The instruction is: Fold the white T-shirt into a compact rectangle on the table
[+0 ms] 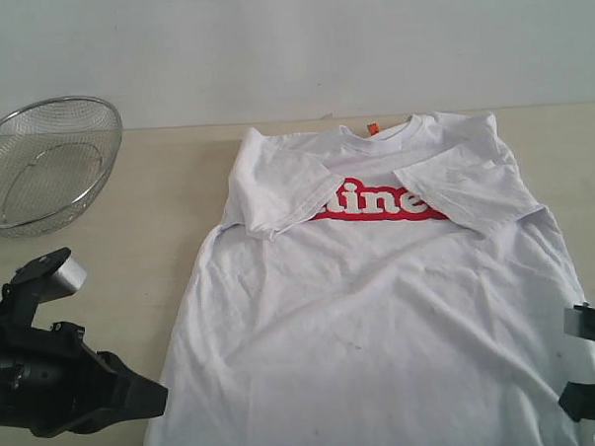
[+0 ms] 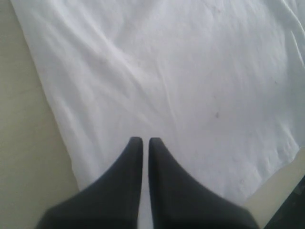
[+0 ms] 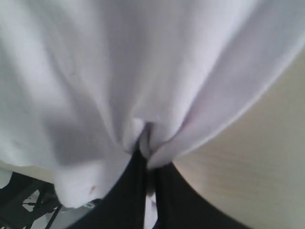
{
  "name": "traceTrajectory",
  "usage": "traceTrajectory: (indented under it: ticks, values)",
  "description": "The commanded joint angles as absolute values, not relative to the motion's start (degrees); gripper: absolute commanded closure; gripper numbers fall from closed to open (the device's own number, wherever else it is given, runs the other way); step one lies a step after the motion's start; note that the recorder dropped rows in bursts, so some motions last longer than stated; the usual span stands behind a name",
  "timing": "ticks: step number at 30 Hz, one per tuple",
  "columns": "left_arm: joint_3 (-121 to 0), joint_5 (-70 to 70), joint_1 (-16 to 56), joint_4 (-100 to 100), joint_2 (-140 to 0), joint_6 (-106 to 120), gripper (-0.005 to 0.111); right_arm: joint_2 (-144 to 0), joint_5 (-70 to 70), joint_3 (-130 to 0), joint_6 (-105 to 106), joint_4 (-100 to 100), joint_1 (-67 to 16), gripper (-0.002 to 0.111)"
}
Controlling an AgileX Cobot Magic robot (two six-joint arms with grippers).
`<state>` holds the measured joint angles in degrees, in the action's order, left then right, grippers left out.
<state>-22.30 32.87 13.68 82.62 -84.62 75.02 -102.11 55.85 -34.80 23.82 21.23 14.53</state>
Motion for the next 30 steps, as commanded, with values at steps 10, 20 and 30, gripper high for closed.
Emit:
traceTrajectory:
  ticks: [10, 20, 30]
  values:
    - [-22.08, 32.67, 13.99, 83.43, -84.32, 76.25, 0.102, -95.63, 59.97, -39.13, 36.25, 32.96, 12.47, 0.108]
    - [-24.01, 30.65, 13.88, 83.61, -84.32, 76.25, 0.102, -85.55, 54.16, -43.69, 34.07, 36.09, 12.6, 0.108]
    - [-26.43, 32.89, 13.88, 83.51, -84.32, 76.25, 0.102, -94.86, 46.07, -59.25, 30.5, 36.21, 12.6, 0.108]
